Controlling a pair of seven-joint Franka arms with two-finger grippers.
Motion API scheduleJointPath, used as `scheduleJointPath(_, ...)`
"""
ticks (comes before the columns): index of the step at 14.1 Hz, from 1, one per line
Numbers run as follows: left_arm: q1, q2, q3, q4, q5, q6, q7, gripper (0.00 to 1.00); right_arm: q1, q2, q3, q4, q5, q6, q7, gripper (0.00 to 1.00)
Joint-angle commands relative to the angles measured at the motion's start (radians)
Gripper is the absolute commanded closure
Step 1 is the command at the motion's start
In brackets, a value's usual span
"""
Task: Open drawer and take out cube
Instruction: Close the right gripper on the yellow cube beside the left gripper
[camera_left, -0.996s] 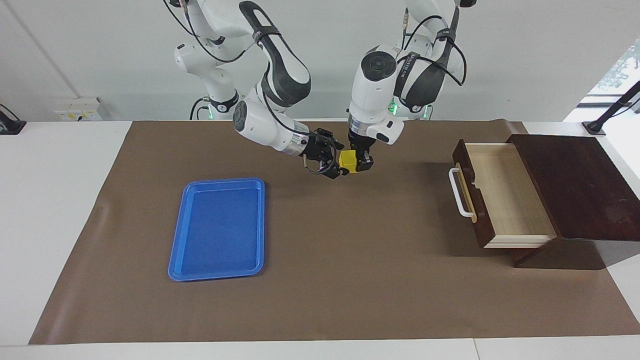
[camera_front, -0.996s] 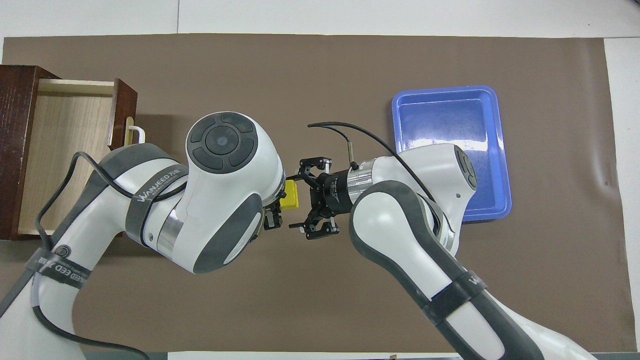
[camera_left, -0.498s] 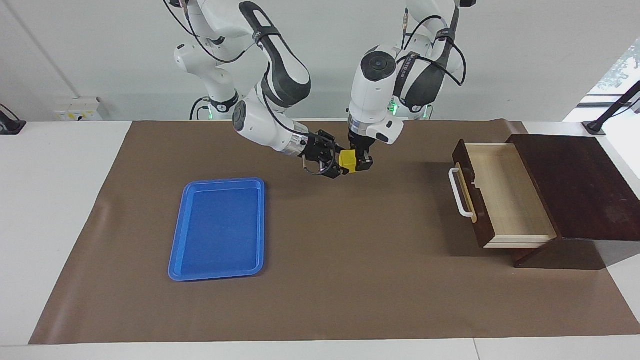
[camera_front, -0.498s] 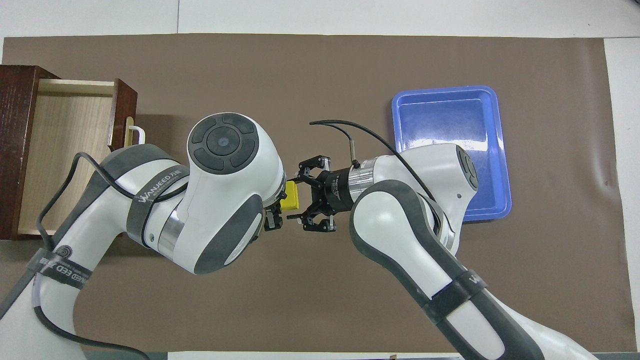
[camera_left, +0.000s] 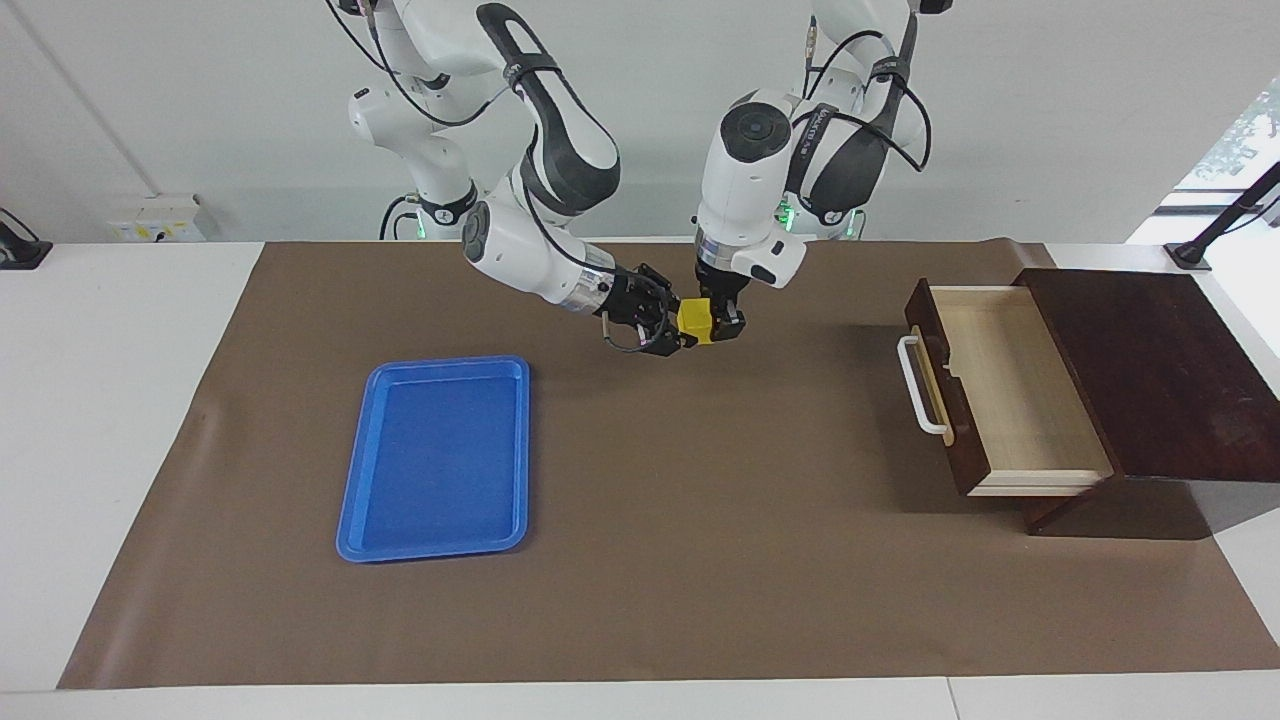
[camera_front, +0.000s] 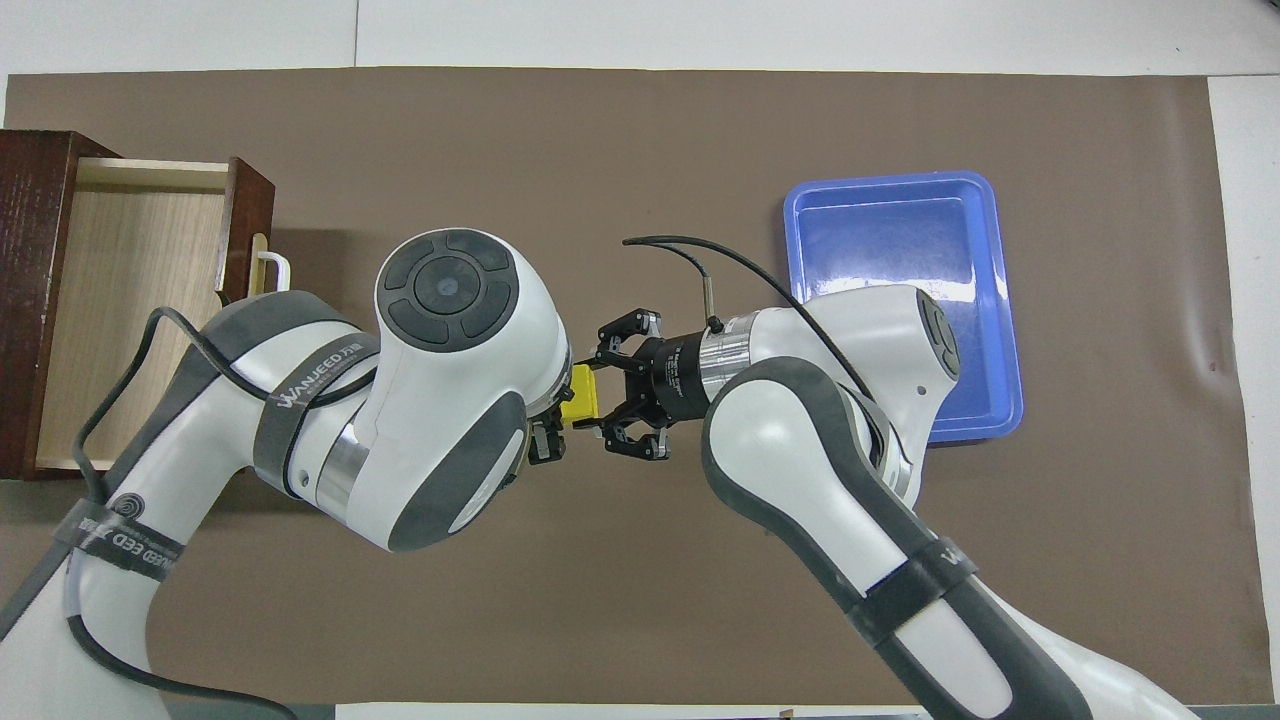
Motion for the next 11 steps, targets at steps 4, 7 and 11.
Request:
scheduleJointPath(4, -0.005, -0.021, 0.011, -0.019, -0.014, 0.021, 0.006, 0.59, 0.002, 0.011, 0.004, 0.025, 0.025, -0.007, -0.022, 1.0)
scheduleJointPath(7, -0.002, -0.019, 0.013, -0.013, -0.012, 0.018, 0.008, 0.0, -0.001, 0.012, 0.004, 0.032, 0.025, -0.012, -0.022, 1.0)
scheduleJointPath(11, 0.06, -0.022, 0.022, 0.003, 0.0, 0.001, 0.011, 0.0, -0.004, 0.014, 0.004, 0.036, 0.025, -0.013, -0.022, 1.0)
